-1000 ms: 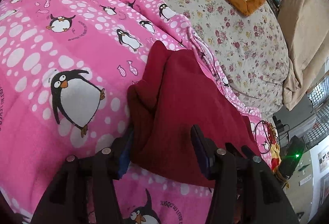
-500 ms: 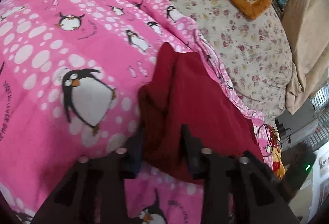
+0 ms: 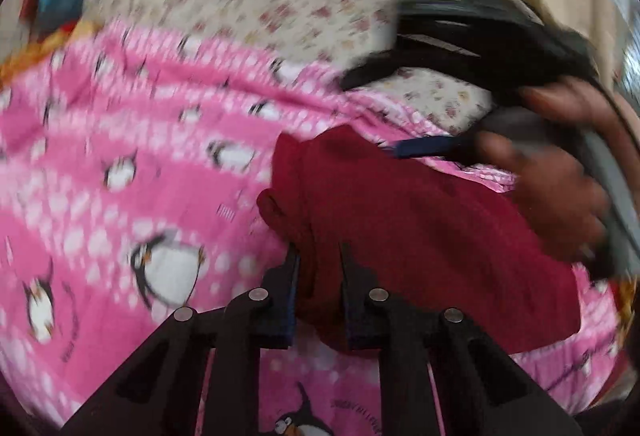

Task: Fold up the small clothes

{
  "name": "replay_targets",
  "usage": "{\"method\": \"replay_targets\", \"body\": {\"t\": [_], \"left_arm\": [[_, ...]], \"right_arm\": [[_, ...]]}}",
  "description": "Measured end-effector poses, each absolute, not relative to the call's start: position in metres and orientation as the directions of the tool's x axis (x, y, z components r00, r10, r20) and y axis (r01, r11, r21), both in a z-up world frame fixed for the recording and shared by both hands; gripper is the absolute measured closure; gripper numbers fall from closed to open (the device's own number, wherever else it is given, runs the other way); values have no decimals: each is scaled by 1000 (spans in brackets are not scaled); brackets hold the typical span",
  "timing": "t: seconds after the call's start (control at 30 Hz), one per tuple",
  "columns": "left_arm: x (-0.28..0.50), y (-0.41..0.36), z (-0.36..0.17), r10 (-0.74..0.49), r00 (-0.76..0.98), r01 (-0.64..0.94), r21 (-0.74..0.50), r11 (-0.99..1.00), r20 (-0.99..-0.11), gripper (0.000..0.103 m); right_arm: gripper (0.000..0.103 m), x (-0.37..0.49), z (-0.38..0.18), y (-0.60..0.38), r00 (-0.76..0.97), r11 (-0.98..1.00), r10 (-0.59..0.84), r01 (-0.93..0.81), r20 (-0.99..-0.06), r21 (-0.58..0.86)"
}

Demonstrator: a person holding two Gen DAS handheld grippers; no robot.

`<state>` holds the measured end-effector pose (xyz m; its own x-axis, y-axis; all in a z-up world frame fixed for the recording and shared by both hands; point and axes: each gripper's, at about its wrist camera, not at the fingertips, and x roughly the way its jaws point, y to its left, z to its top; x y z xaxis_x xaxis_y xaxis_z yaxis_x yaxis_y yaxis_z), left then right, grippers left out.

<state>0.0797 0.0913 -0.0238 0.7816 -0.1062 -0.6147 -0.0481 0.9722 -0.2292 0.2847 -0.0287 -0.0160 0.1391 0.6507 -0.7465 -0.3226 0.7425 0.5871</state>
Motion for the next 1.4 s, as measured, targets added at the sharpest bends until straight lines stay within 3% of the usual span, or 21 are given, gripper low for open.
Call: {"method": "replay_targets", "body": {"t": [0.2,0.57,0.6,0.67,0.7,0.73,0.77,0.83,0.93,1.23,1.4], "left_arm": [[81,60,-7,-97,829,64,-79,995,-551,103],[80,48,1,-168,841,171,-43,984,-514,103],[80,48,2,-174,841,174,-49,983,-513,103],[79,48,2,-176,841,175,-50,983,-511,103],[79,48,2,-178,841,176,-53,983,-511,103],[80,49,2,-182,840,178,-59,982,-511,103],[79,49,2,-186,840,178,-64,982,-510,103],[77,49,3,-192,843,183,-68,981,-502,103],[74,47,3,-206,847,196,-72,978,-490,103],[63,27,4,-332,839,322,-98,942,-431,103],[49,6,4,-381,829,396,-51,917,-409,103]], "right_arm": [[15,308,-30,22,102,821,528,-317,-843,475],[17,323,-18,77,105,870,231,-467,-967,157],[21,324,-17,75,120,873,212,-470,-970,133],[40,325,-18,72,140,879,151,-471,-979,69],[56,326,-18,70,144,880,135,-472,-980,51],[63,327,-18,66,145,883,127,-466,-981,45],[65,327,-18,62,149,884,132,-465,-980,48],[79,327,-16,55,157,881,151,-469,-976,61],[84,328,-10,41,168,881,208,-460,-964,110],[88,312,7,-58,244,859,476,-336,-845,386],[88,293,8,-120,302,805,590,-281,-748,522]]}}
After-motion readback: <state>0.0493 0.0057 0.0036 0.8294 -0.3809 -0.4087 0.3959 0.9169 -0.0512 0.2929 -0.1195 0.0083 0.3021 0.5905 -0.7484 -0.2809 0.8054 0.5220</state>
